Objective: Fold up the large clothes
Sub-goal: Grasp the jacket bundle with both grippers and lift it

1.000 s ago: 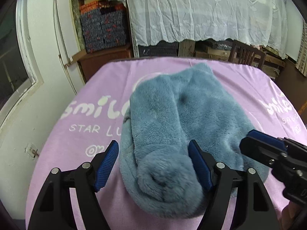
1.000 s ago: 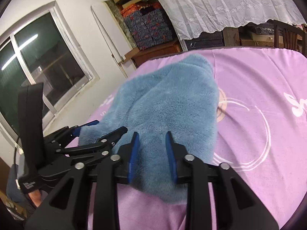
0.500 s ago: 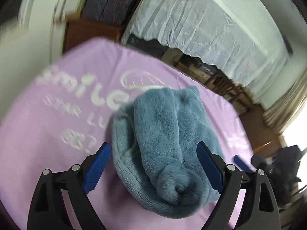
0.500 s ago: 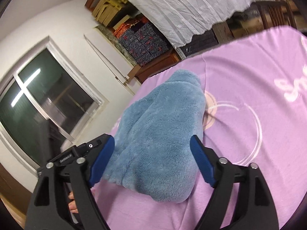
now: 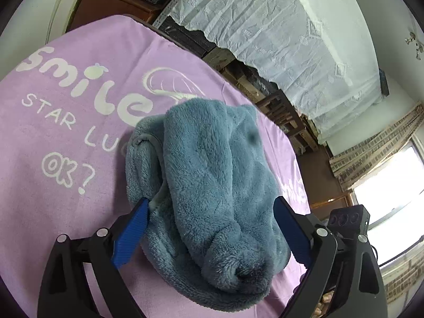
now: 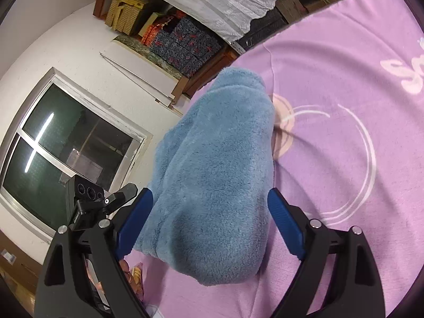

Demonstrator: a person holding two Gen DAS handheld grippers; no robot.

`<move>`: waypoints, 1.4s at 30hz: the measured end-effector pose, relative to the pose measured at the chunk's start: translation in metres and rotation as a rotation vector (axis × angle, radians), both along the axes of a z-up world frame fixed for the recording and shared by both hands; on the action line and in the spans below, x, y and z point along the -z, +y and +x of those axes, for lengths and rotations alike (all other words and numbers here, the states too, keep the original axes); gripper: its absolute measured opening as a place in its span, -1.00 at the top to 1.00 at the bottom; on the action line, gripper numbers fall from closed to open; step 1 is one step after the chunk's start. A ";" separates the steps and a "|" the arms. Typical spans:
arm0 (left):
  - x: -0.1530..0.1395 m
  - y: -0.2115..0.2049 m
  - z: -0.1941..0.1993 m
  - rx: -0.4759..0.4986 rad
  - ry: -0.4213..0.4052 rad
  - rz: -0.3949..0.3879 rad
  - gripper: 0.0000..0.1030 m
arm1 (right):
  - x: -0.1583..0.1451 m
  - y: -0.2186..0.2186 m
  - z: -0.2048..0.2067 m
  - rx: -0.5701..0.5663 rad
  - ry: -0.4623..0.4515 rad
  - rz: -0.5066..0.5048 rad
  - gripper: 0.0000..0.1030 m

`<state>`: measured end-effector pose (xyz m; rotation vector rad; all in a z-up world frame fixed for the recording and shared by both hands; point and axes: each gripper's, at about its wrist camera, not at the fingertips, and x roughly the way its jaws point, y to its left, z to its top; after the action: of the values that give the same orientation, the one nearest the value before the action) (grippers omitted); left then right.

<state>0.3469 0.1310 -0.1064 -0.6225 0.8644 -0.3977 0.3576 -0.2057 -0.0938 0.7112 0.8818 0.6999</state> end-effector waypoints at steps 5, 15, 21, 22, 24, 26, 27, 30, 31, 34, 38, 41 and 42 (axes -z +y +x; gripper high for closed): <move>0.015 -0.028 0.008 0.060 0.061 0.145 -0.87 | 0.006 0.004 0.004 -0.011 0.022 0.003 -0.67; 0.042 -0.023 0.024 0.087 0.111 -0.005 -0.88 | 0.026 0.020 0.027 -0.020 0.099 0.007 -0.70; 0.046 -0.023 0.027 0.079 0.101 -0.038 -0.57 | 0.027 0.042 0.040 -0.040 0.061 -0.066 -0.67; 0.045 -0.025 0.027 0.079 0.096 -0.034 -0.52 | 0.027 0.044 0.039 -0.043 0.052 -0.073 -0.58; 0.041 -0.029 0.022 0.083 0.073 -0.013 -0.42 | 0.029 0.043 0.037 -0.041 0.049 -0.059 -0.44; 0.035 -0.033 0.016 0.091 0.042 0.013 -0.25 | 0.030 0.041 0.036 -0.039 0.050 -0.040 -0.34; 0.032 -0.034 0.014 0.095 0.030 0.026 -0.23 | 0.029 0.041 0.034 -0.039 0.046 -0.041 -0.33; 0.029 -0.036 0.011 0.103 0.019 0.025 -0.21 | 0.024 0.041 0.029 -0.036 0.036 -0.049 -0.32; 0.030 -0.036 0.010 0.106 0.017 0.019 -0.20 | 0.023 0.040 0.028 -0.035 0.035 -0.051 -0.31; 0.030 -0.038 0.007 0.113 0.011 0.020 -0.20 | 0.021 0.038 0.024 -0.031 0.033 -0.052 -0.30; 0.036 -0.035 0.014 0.109 0.040 -0.007 -0.32 | 0.023 0.037 0.025 -0.029 0.042 -0.055 -0.31; 0.044 -0.032 0.024 0.104 0.083 -0.042 -0.42 | 0.024 0.037 0.024 -0.025 0.045 -0.061 -0.38; 0.047 -0.031 0.025 0.106 0.095 -0.059 -0.42 | 0.023 0.039 0.024 -0.024 0.045 -0.065 -0.41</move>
<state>0.3722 0.0997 -0.1530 -0.6555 0.9818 -0.4935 0.3821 -0.1665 -0.1166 0.6613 0.9510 0.6754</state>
